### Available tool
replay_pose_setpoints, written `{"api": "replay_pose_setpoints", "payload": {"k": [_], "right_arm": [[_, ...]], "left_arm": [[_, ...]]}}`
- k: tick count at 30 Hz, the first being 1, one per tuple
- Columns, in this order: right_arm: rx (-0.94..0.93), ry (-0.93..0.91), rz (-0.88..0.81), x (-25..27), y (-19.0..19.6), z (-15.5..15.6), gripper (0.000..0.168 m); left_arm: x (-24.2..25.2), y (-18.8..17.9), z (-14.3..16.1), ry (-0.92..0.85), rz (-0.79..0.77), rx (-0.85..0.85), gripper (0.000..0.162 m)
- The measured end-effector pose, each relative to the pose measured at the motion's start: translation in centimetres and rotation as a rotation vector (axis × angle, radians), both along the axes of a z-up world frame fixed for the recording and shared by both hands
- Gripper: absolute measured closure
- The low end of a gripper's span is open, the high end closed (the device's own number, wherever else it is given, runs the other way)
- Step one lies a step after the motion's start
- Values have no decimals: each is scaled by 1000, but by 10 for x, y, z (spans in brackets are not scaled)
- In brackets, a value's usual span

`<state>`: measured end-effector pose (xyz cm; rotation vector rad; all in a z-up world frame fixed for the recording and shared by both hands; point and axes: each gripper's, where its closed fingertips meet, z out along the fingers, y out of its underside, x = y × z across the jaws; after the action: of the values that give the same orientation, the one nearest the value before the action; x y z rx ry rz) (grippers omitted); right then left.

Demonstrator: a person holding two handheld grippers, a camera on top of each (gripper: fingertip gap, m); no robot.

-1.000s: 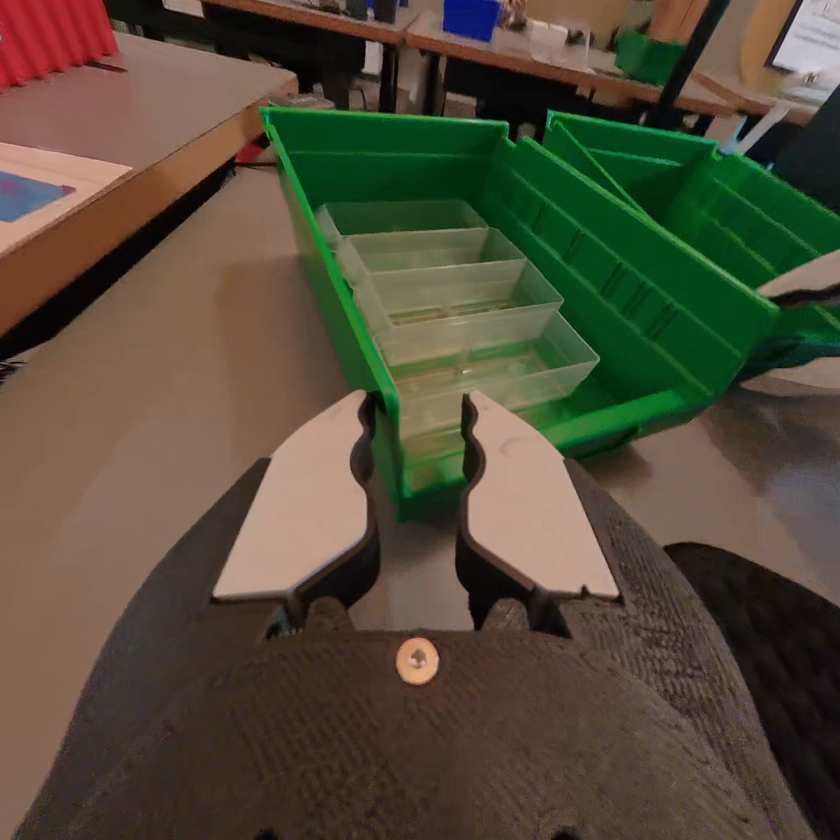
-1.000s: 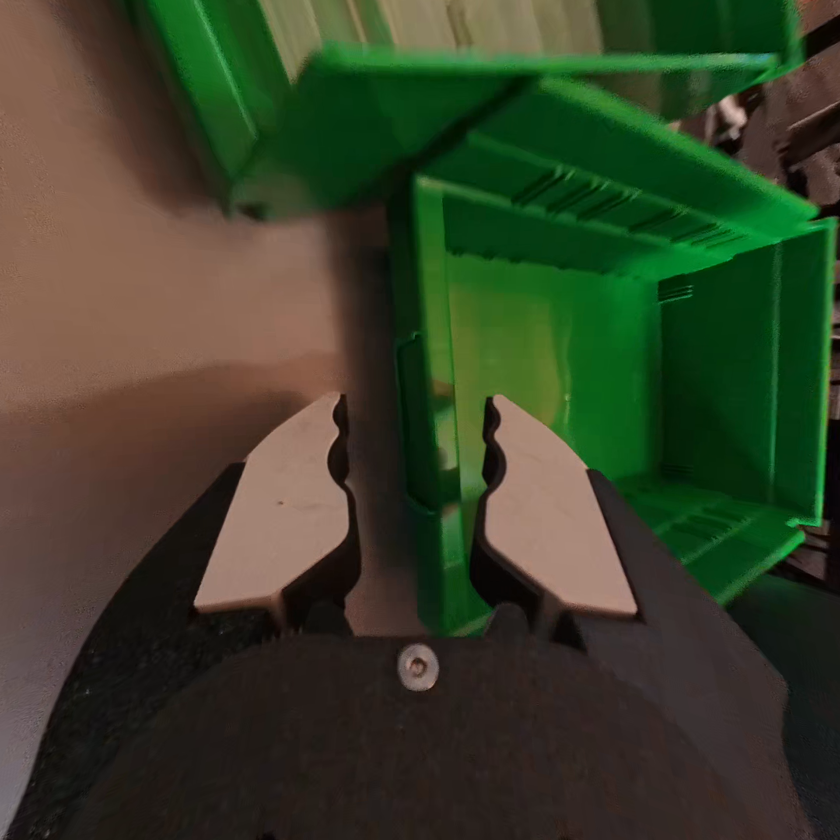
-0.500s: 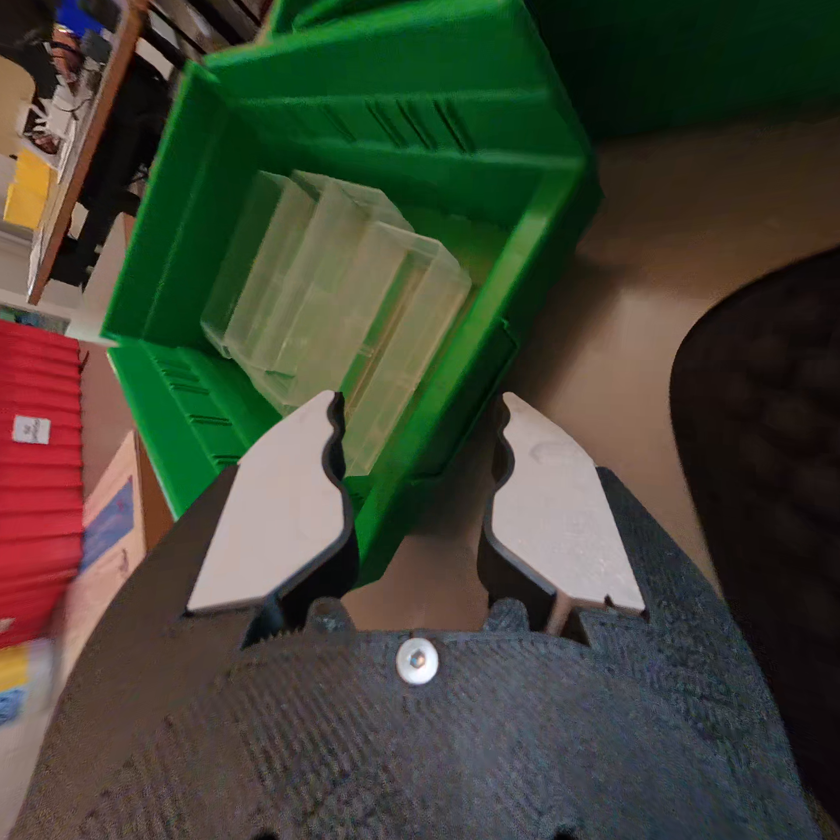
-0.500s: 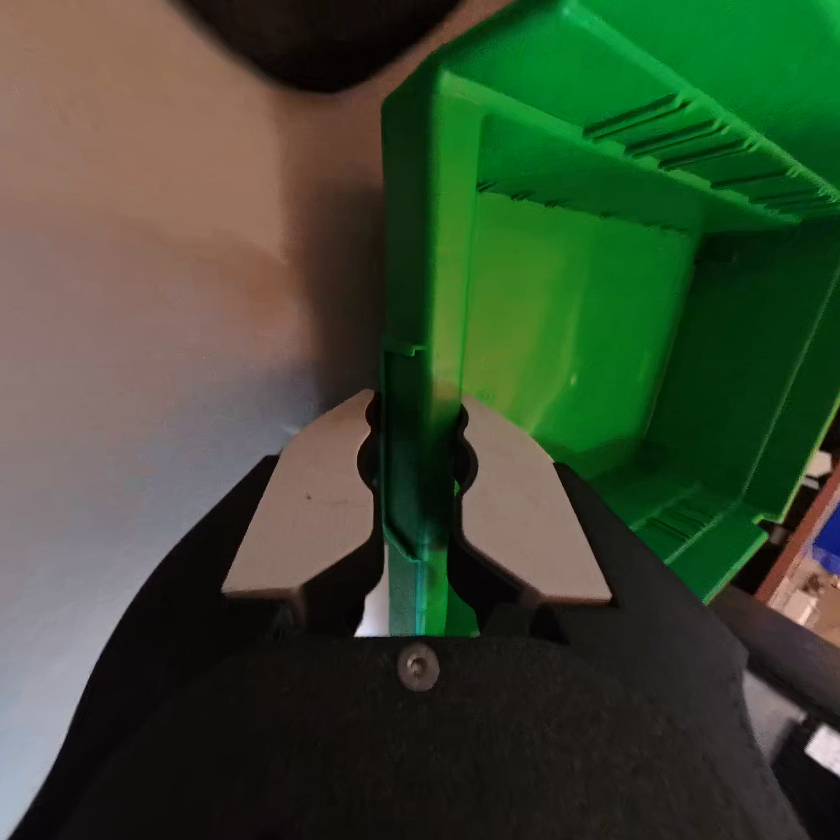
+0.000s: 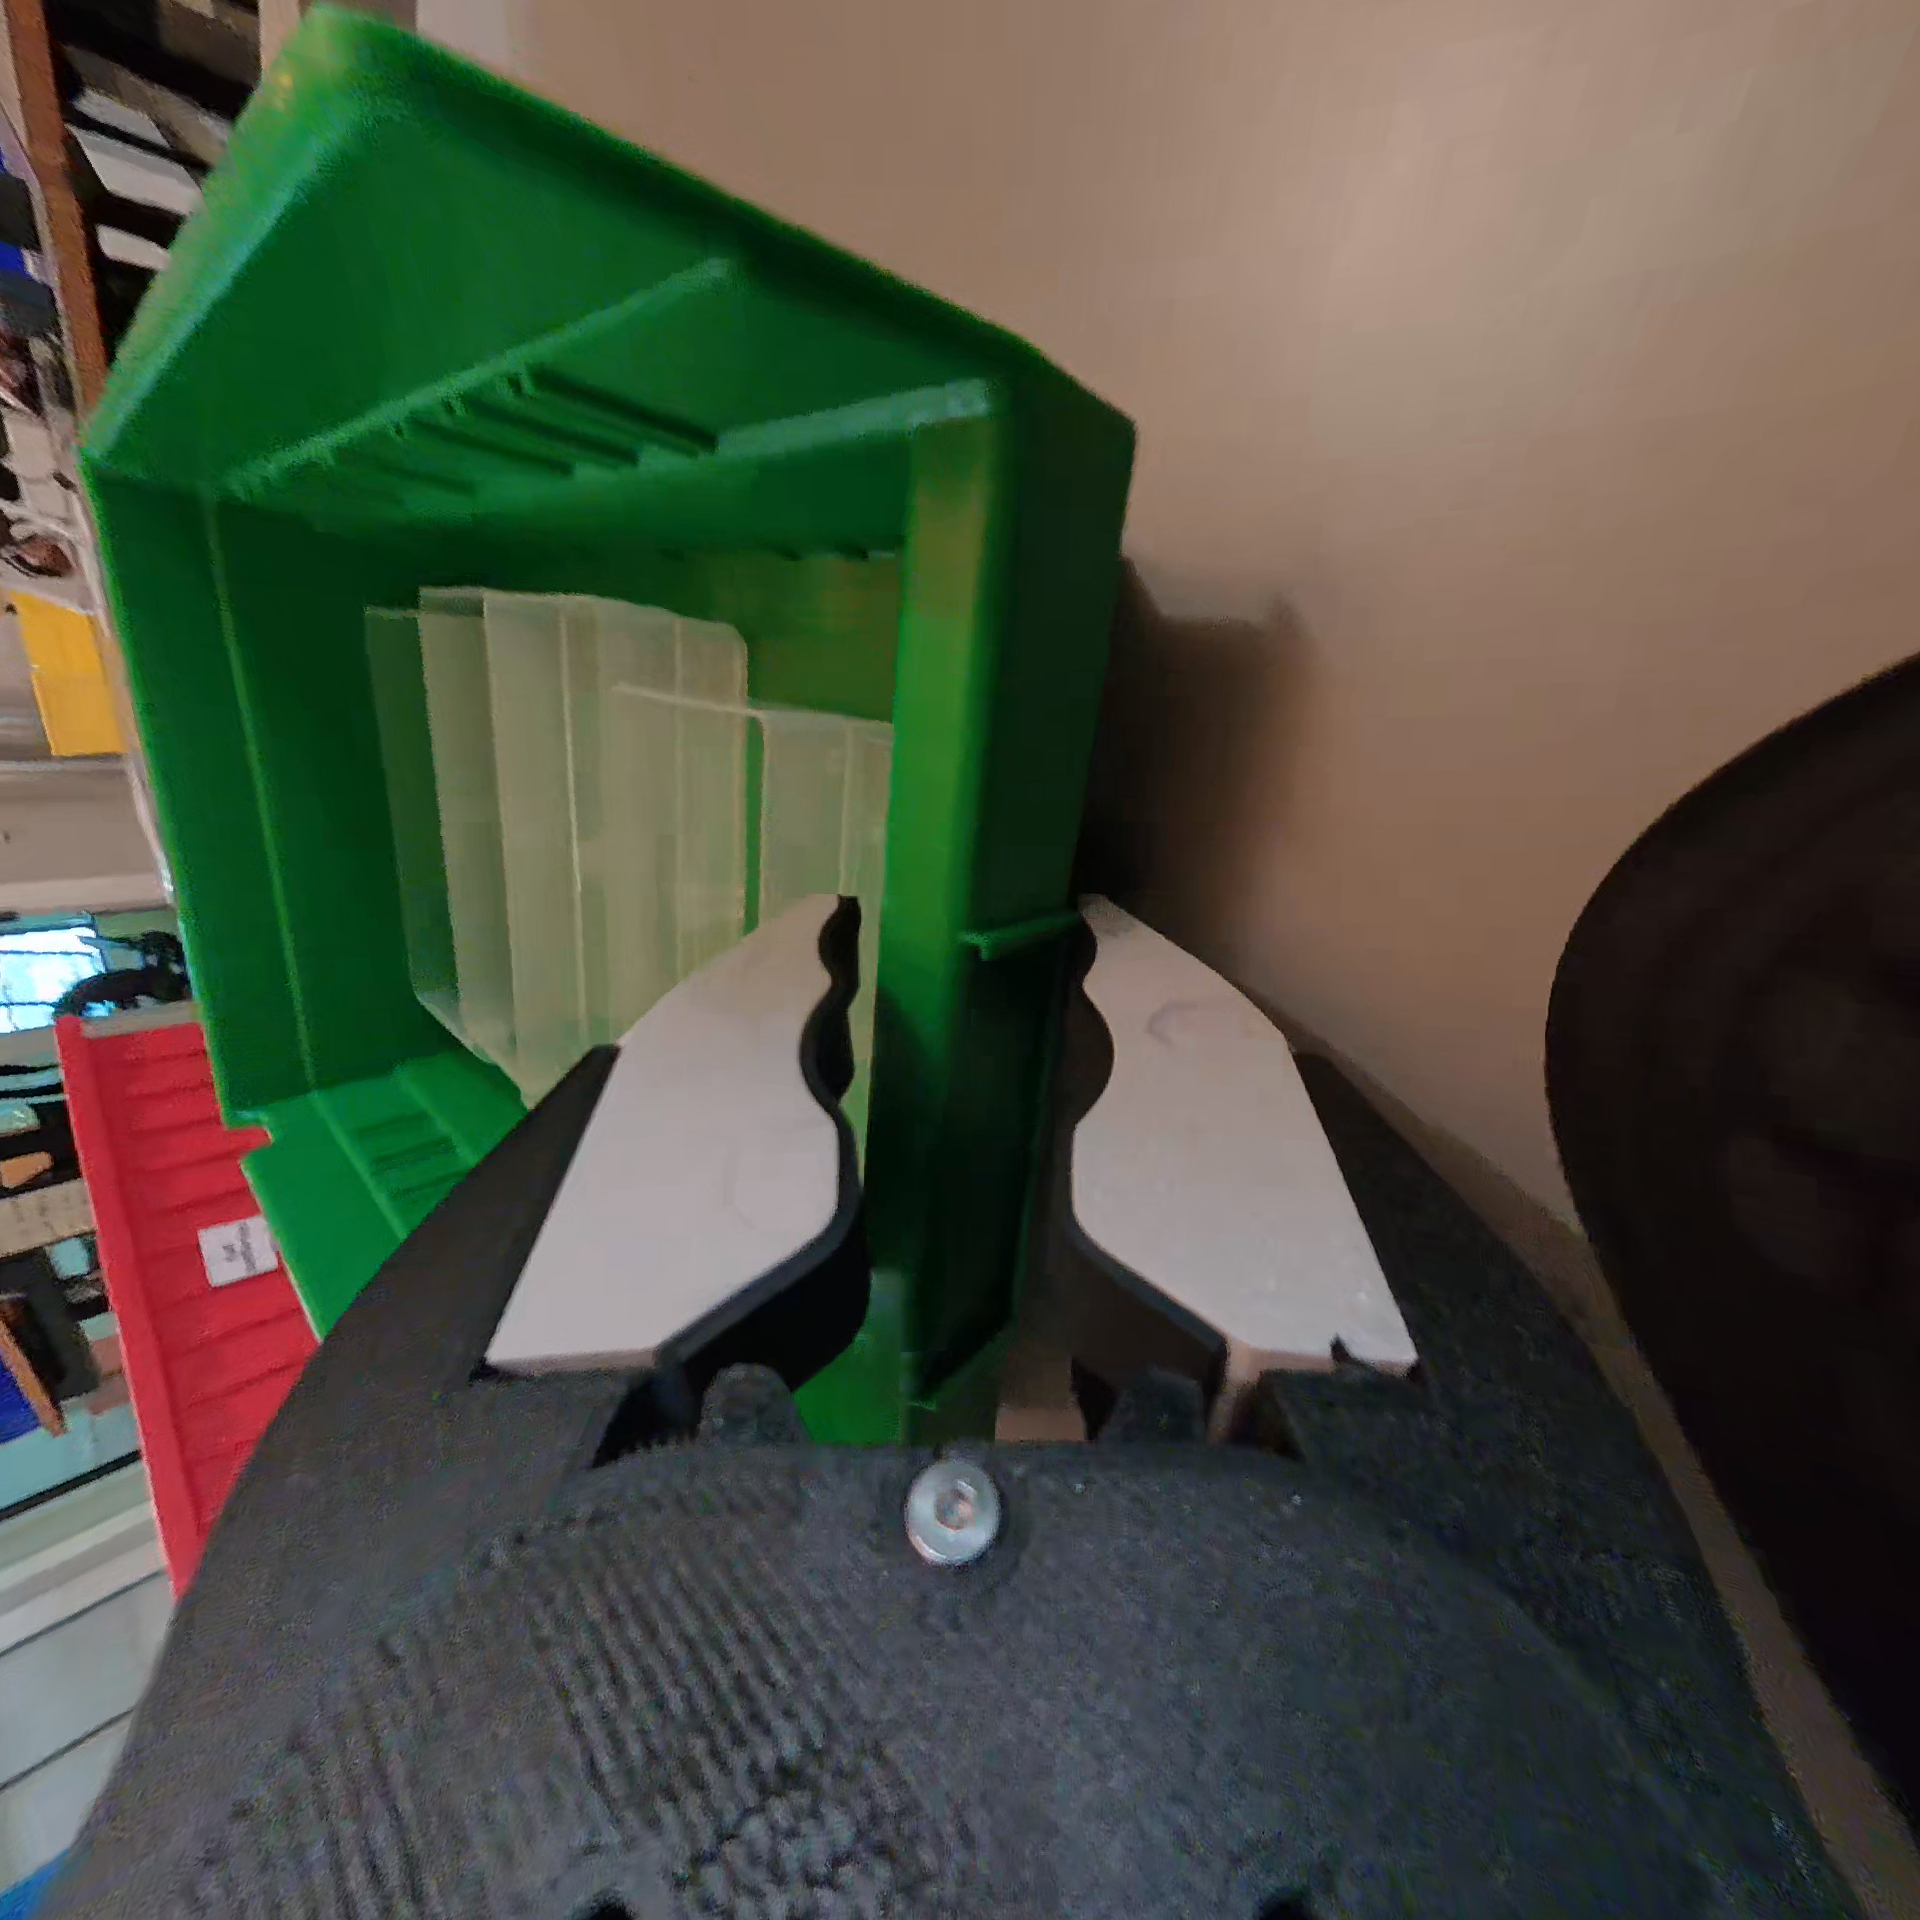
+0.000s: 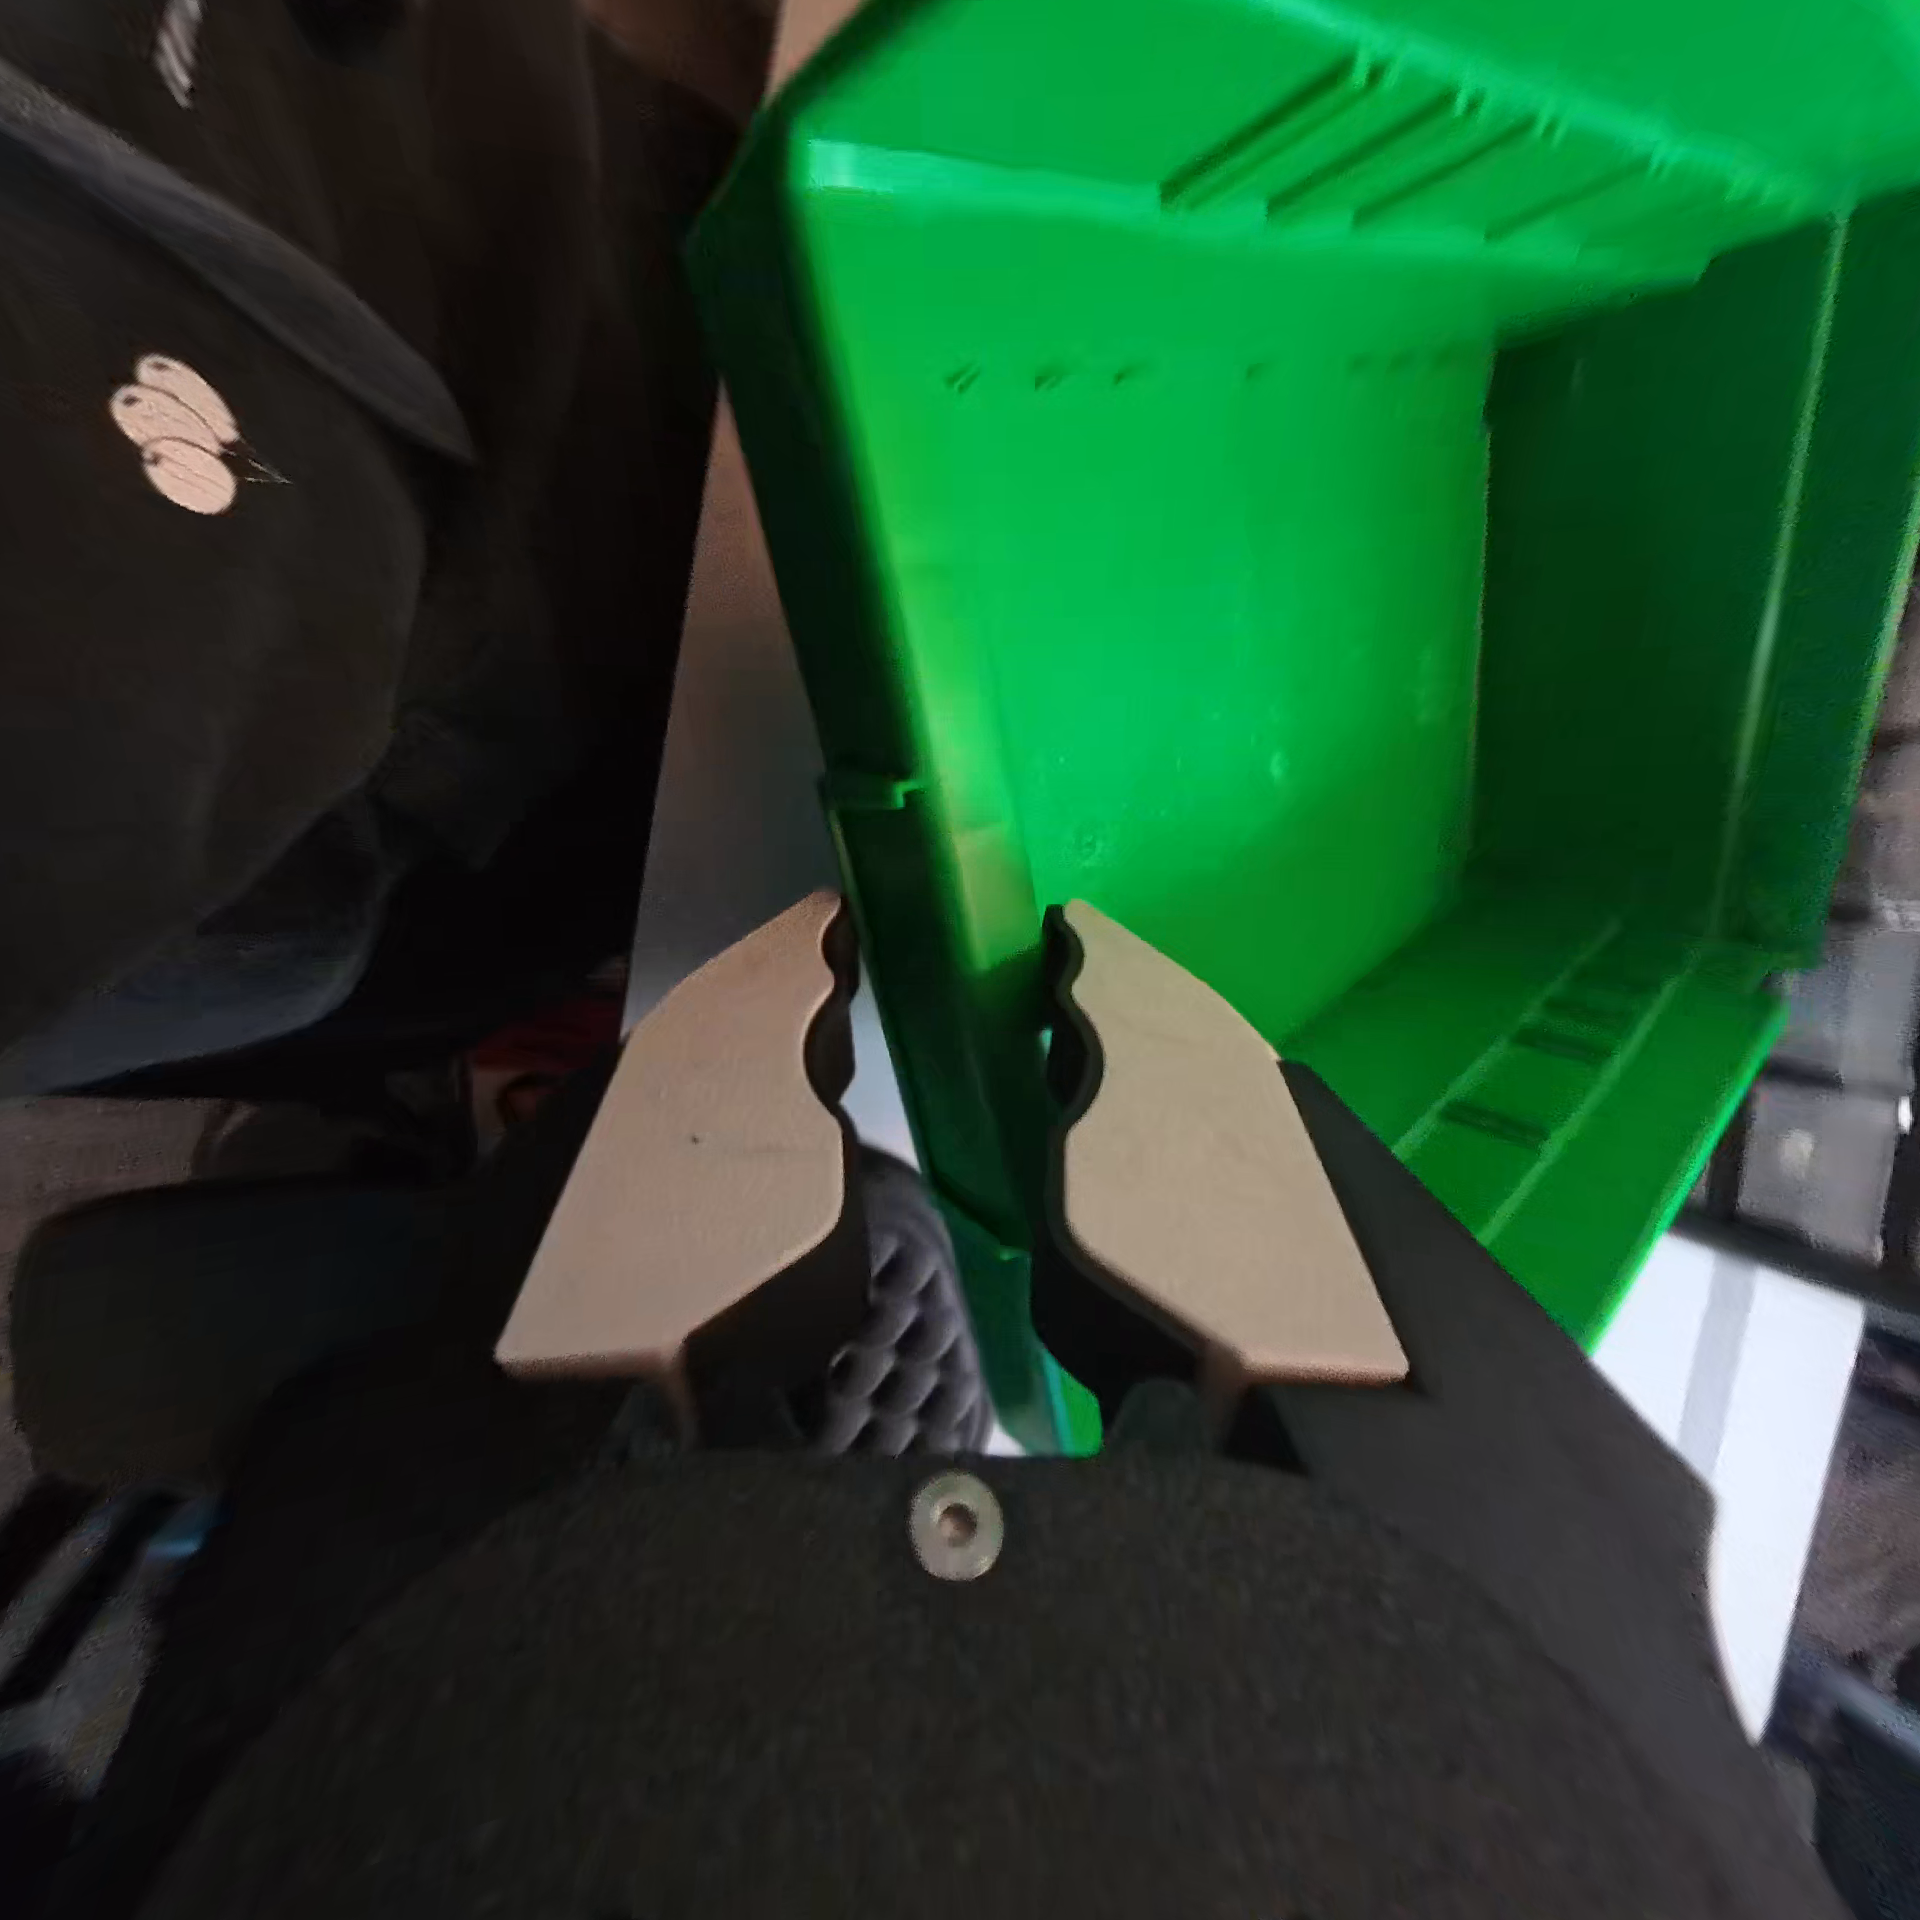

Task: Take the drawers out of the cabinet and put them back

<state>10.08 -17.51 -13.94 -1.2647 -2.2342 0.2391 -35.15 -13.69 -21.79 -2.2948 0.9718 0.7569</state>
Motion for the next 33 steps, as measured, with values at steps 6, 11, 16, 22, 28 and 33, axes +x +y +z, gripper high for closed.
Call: {"api": "replay_pose_setpoints", "payload": {"k": [6,11,16,22,28,33], "right_arm": [[122,-59,-339,55,42,2,136],[150,-147,-562,94,97,-20,137],[188,-241,-639,112,149,-47,138],[224,-288,-755,127,235,-76,138],[246,-243,-870,134,310,-76,138],[282,-230,-961,147,345,-76,137]], "left_arm": [[21,17,1,47,-73,35,132],[51,30,0,-17,-133,49,132],[72,44,0,-27,-187,49,132],[92,70,0,-28,-249,51,131],[100,103,0,-28,-286,55,131],[100,126,-1,-36,-306,47,131]]}}
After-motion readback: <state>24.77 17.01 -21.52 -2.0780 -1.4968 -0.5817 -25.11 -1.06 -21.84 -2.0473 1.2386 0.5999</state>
